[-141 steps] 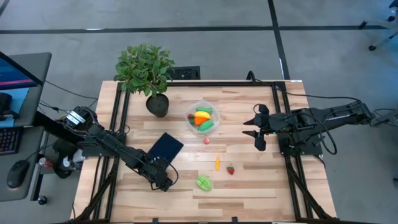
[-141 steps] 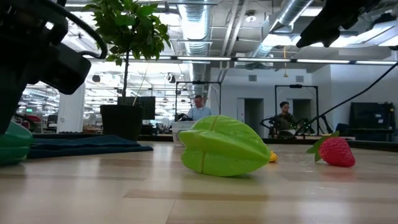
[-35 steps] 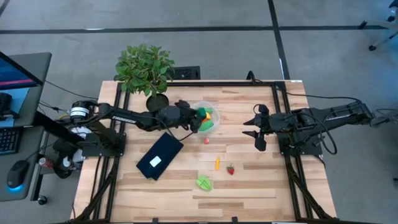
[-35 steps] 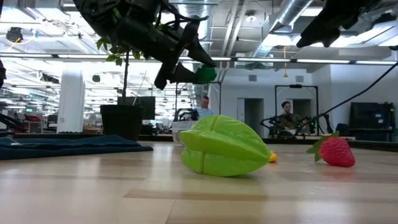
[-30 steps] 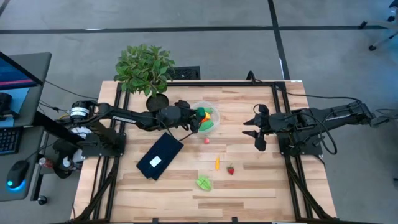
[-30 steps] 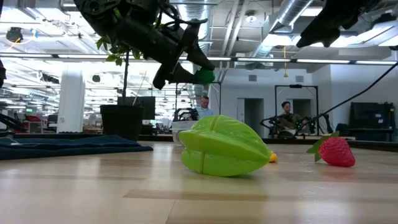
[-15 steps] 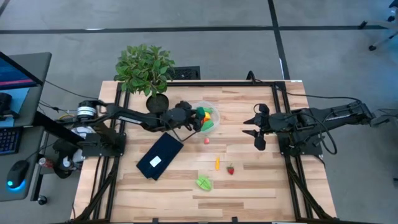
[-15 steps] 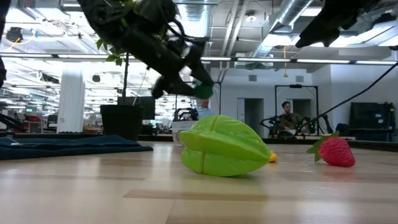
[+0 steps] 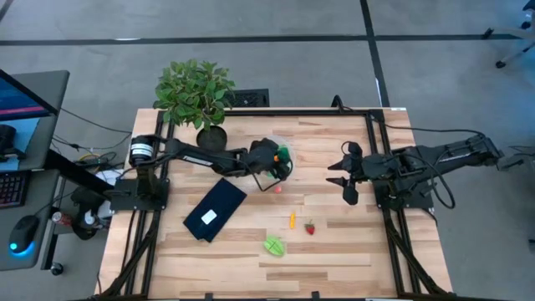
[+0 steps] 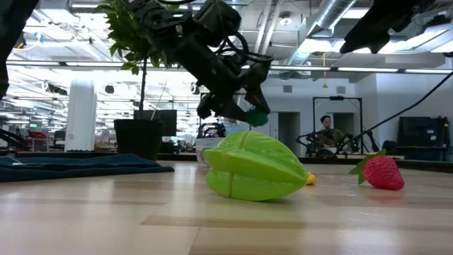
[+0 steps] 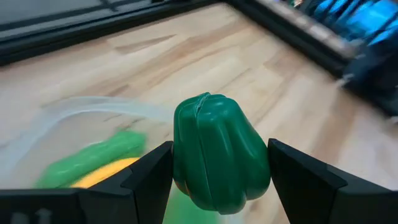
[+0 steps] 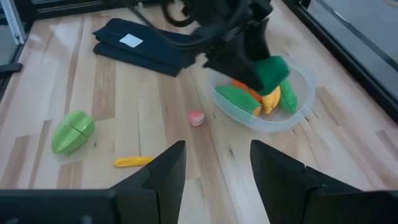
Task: Pick and placing Produce into tupperware
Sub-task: Put the green bell pepper into the transparent bin
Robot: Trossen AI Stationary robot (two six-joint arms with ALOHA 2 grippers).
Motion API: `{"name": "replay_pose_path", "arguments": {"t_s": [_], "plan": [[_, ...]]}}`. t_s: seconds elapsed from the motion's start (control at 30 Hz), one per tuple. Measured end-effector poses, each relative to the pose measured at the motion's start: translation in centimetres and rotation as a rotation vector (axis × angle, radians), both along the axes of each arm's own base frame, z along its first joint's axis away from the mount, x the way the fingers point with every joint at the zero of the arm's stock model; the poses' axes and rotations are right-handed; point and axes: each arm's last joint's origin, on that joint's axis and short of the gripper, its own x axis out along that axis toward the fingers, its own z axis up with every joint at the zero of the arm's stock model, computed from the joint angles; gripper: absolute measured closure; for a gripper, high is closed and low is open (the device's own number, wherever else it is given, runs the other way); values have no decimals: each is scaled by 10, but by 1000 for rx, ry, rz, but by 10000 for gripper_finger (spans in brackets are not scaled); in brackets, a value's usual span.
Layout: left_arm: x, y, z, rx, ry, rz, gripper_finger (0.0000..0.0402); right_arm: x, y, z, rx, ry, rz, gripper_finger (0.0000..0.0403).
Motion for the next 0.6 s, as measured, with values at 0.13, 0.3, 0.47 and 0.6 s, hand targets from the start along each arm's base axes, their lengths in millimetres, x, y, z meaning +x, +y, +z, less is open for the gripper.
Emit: {"name": "replay_pose_path", "arguments": {"t_s": [0.13,0.3,0.47,0.6], "plan": [[-1,7,3,21,67,76,166,-1,2,-1,7,9,3,230],[-2,17,6,-20,94,117,166,-1,3,-1,6,11,12,230],[-5,19,3,-44,125,148,166,-1,3,-1,7,10,10,230],[-9,19,-1,-86,156,173,166,-1,3,-1,7,10,10,230]]}}
